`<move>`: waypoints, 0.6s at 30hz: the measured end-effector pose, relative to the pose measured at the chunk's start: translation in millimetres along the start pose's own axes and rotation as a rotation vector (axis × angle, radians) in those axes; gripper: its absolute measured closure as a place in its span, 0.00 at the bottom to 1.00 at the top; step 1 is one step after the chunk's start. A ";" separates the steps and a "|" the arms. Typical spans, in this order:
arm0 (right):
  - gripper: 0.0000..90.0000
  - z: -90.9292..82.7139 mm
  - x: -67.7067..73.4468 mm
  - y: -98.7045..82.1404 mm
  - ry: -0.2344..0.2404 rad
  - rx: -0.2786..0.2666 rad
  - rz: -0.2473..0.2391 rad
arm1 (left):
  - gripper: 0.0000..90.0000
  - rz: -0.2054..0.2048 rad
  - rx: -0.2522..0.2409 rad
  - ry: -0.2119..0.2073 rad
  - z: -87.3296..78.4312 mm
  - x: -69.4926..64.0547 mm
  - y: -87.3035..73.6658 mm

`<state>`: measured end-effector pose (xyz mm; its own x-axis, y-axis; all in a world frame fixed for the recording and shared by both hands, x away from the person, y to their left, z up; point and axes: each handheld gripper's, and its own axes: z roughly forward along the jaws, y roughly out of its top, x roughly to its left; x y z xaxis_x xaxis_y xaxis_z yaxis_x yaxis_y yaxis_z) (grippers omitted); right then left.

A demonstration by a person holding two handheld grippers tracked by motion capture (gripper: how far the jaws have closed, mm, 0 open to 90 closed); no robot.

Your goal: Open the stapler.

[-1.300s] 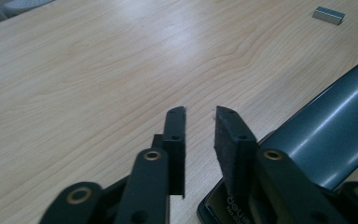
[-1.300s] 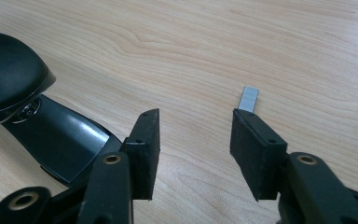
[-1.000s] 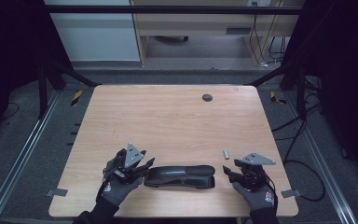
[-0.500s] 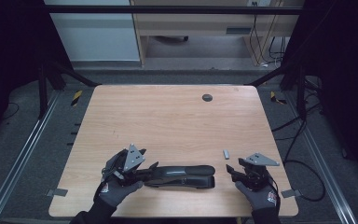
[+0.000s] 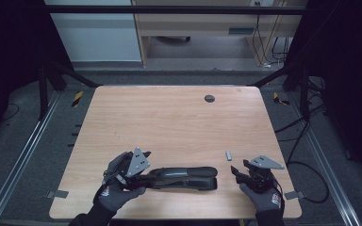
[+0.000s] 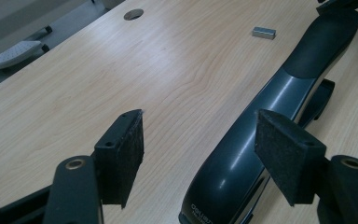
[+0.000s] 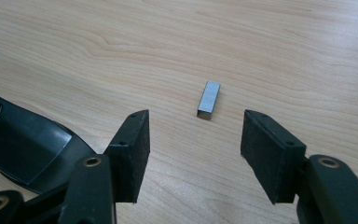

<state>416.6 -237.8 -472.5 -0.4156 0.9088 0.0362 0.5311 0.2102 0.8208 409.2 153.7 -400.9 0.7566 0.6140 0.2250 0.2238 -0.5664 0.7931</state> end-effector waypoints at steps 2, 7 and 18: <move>0.47 -0.3 0.6 -0.2 0.001 0.005 0.004 | 0.36 0.012 0.004 -0.007 -1.0 -2.0 1.7; 0.48 -0.5 0.3 -0.3 -0.001 0.006 0.001 | 0.36 0.043 0.006 -0.019 -1.9 -8.4 6.1; 0.49 -0.6 0.1 -0.6 -0.006 0.008 -0.014 | 0.34 0.131 0.036 -0.040 0.2 -25.1 13.3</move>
<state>415.9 -238.1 -472.7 -0.4185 0.9080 0.0209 0.5307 0.2258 0.8169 393.4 130.7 -396.2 0.8045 0.5116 0.3017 0.1432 -0.6600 0.7374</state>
